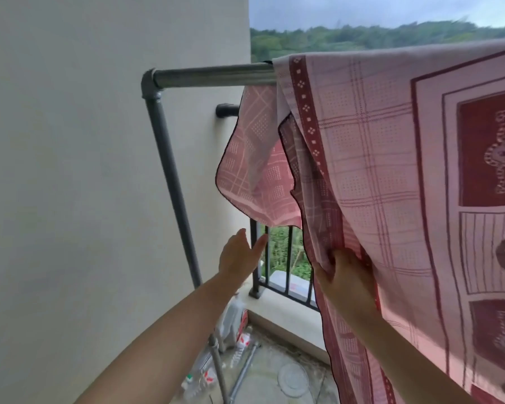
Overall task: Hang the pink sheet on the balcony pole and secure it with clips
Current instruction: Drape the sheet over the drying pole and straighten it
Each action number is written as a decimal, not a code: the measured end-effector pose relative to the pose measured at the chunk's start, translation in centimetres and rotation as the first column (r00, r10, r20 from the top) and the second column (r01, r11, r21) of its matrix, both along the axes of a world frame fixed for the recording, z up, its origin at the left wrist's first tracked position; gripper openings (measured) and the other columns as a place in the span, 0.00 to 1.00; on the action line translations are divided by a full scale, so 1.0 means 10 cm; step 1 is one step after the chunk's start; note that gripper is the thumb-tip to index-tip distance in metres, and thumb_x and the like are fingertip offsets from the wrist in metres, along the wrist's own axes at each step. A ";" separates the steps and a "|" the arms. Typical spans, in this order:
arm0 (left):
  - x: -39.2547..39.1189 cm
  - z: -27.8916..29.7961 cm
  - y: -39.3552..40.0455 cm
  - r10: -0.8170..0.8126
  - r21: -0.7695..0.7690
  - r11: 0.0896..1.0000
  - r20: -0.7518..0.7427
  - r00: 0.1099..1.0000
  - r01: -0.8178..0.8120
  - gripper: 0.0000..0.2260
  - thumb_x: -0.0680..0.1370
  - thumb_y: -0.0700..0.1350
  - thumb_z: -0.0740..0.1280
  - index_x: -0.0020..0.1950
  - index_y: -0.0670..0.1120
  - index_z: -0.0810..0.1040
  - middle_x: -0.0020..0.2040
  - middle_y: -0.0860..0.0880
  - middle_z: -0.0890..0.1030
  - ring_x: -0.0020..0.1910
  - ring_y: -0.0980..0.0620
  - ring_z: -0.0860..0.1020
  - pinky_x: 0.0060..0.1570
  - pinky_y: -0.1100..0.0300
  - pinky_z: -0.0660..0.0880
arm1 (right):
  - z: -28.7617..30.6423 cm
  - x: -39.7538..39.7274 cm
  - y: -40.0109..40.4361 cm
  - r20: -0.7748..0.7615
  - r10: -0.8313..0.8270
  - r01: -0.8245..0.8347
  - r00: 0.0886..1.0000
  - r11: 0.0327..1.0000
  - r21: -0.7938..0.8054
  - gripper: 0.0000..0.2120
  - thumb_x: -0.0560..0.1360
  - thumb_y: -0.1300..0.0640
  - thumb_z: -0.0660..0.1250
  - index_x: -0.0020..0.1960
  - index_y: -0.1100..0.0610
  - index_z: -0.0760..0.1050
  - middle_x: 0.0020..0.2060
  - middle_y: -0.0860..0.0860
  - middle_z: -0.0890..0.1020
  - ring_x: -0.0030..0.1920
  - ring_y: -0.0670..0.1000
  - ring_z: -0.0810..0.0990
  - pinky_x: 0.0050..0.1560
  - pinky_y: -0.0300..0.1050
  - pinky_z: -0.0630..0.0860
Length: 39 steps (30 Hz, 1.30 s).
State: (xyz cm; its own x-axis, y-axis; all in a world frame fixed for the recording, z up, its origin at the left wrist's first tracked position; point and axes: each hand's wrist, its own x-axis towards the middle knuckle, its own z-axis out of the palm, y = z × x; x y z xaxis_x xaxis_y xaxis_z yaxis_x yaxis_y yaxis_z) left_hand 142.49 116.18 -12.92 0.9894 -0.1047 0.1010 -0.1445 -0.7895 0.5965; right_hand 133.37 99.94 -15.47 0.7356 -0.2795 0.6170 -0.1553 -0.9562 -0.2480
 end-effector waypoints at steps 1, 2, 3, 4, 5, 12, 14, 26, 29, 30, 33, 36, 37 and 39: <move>0.08 0.02 0.01 -0.002 -0.099 0.995 -0.028 1.000 -0.001 0.27 0.78 0.56 0.56 0.69 0.38 0.61 0.67 0.38 0.71 0.66 0.42 0.69 0.64 0.53 0.66 | 0.00 -0.01 0.03 0.013 -0.006 0.006 1.000 1.000 -0.007 0.16 0.67 0.45 0.57 0.33 0.58 0.70 0.24 0.53 0.77 0.24 0.54 0.76 0.27 0.41 0.73; 0.17 0.05 0.00 -0.037 -0.210 0.978 -0.062 0.997 0.023 0.27 0.78 0.55 0.57 0.70 0.38 0.61 0.67 0.39 0.71 0.66 0.41 0.69 0.64 0.53 0.66 | 0.01 -0.02 0.06 0.021 -0.018 0.018 1.000 1.000 -0.007 0.15 0.68 0.47 0.56 0.32 0.58 0.70 0.23 0.53 0.77 0.23 0.54 0.76 0.26 0.40 0.73; 0.22 0.09 -0.01 -0.092 -0.328 0.943 -0.103 0.990 0.054 0.26 0.78 0.55 0.57 0.70 0.39 0.62 0.66 0.39 0.72 0.64 0.41 0.71 0.63 0.51 0.68 | 0.00 -0.04 0.06 0.034 -0.022 0.022 0.999 1.000 0.001 0.15 0.68 0.48 0.55 0.30 0.58 0.71 0.22 0.53 0.77 0.21 0.53 0.76 0.24 0.40 0.73; 0.27 0.12 -0.03 -0.166 -0.466 0.881 -0.140 0.976 0.083 0.24 0.78 0.53 0.58 0.69 0.41 0.63 0.64 0.41 0.74 0.61 0.42 0.73 0.59 0.50 0.71 | 0.01 -0.06 0.07 0.054 -0.036 0.036 0.998 0.999 0.005 0.16 0.68 0.50 0.55 0.28 0.58 0.72 0.21 0.53 0.77 0.20 0.53 0.75 0.22 0.38 0.72; 0.30 0.17 -0.05 -0.243 -0.602 0.793 -0.173 0.955 0.093 0.22 0.78 0.52 0.59 0.68 0.42 0.64 0.59 0.43 0.76 0.55 0.44 0.76 0.53 0.51 0.74 | 0.02 -0.10 0.09 0.067 -0.061 0.061 0.996 0.998 -0.002 0.17 0.68 0.51 0.56 0.26 0.58 0.73 0.20 0.52 0.77 0.19 0.52 0.75 0.22 0.36 0.71; 0.24 0.57 0.06 -0.494 -0.701 0.633 -0.038 0.869 0.329 0.16 0.76 0.44 0.64 0.60 0.37 0.70 0.49 0.40 0.78 0.38 0.50 0.77 0.37 0.60 0.70 | 0.21 -0.49 0.34 0.066 -0.230 0.211 0.971 0.954 0.215 0.20 0.69 0.63 0.67 0.23 0.53 0.63 0.15 0.43 0.62 0.16 0.45 0.62 0.21 0.28 0.53; 0.15 0.66 0.12 -0.449 -0.559 0.724 0.065 0.891 0.405 0.17 0.74 0.47 0.68 0.54 0.36 0.72 0.44 0.43 0.78 0.42 0.46 0.77 0.41 0.58 0.71 | 0.30 -0.61 0.40 0.101 -0.260 0.224 0.960 0.934 0.277 0.25 0.70 0.65 0.67 0.22 0.51 0.58 0.15 0.43 0.58 0.16 0.43 0.61 0.20 0.31 0.54; -0.84 0.67 0.09 -0.846 -0.792 0.414 -0.152 0.511 0.449 0.09 0.77 0.36 0.62 0.39 0.46 0.76 0.32 0.53 0.81 0.35 0.53 0.76 0.31 0.67 0.75 | 1.02 -1.36 0.53 0.209 -0.189 0.123 0.960 0.948 0.294 0.20 0.69 0.69 0.65 0.22 0.58 0.64 0.19 0.47 0.65 0.20 0.41 0.63 0.21 0.36 0.63; -0.76 1.03 0.19 -0.766 -0.646 0.346 0.224 0.603 0.680 0.12 0.77 0.34 0.60 0.40 0.48 0.75 0.33 0.51 0.77 0.30 0.60 0.75 0.29 0.70 0.74 | 1.23 -1.44 0.49 0.242 -0.194 0.094 0.951 0.924 0.370 0.08 0.71 0.65 0.66 0.35 0.67 0.79 0.26 0.58 0.80 0.27 0.54 0.78 0.27 0.60 0.75; -0.72 1.21 0.24 -0.705 -0.568 0.347 0.367 0.607 0.746 0.13 0.76 0.33 0.60 0.39 0.49 0.74 0.32 0.52 0.76 0.26 0.61 0.72 0.25 0.70 0.71 | 1.36 -1.42 0.51 0.256 -0.175 0.079 0.951 0.935 0.347 0.05 0.71 0.65 0.66 0.41 0.65 0.80 0.29 0.61 0.82 0.28 0.58 0.80 0.29 0.61 0.76; -0.49 1.91 0.26 -0.467 -0.400 0.455 0.654 0.596 0.796 0.09 0.76 0.33 0.59 0.41 0.45 0.74 0.30 0.52 0.73 0.28 0.52 0.72 0.24 0.63 0.70 | 1.96 -1.19 0.60 0.328 -0.083 0.040 0.941 0.990 0.137 0.07 0.73 0.62 0.64 0.43 0.63 0.80 0.24 0.51 0.77 0.21 0.46 0.71 0.23 0.35 0.69; -0.15 2.83 0.15 -0.203 -0.390 0.588 0.777 0.596 0.709 0.08 0.77 0.36 0.58 0.47 0.35 0.75 0.33 0.42 0.75 0.38 0.42 0.75 0.30 0.63 0.65 | 2.75 -0.69 0.59 0.324 -0.031 0.044 0.946 0.998 -0.034 0.10 0.75 0.61 0.61 0.53 0.63 0.74 0.33 0.54 0.77 0.26 0.43 0.70 0.25 0.27 0.65; -0.02 3.15 0.11 -0.135 -0.392 0.622 0.798 0.587 0.677 0.10 0.78 0.38 0.57 0.48 0.33 0.74 0.38 0.36 0.78 0.42 0.40 0.76 0.34 0.60 0.64 | 3.03 -0.49 0.57 0.285 -0.007 0.027 0.959 0.997 -0.066 0.13 0.74 0.61 0.61 0.58 0.63 0.70 0.40 0.58 0.79 0.31 0.48 0.75 0.28 0.29 0.66; 0.27 3.72 0.06 -0.060 -0.388 0.684 0.814 0.578 0.617 0.12 0.79 0.39 0.56 0.52 0.32 0.73 0.51 0.32 0.78 0.51 0.37 0.76 0.45 0.54 0.64 | 3.55 -0.10 0.56 0.242 0.014 0.007 0.970 0.996 -0.085 0.23 0.71 0.63 0.63 0.64 0.63 0.62 0.53 0.63 0.77 0.50 0.59 0.78 0.40 0.41 0.68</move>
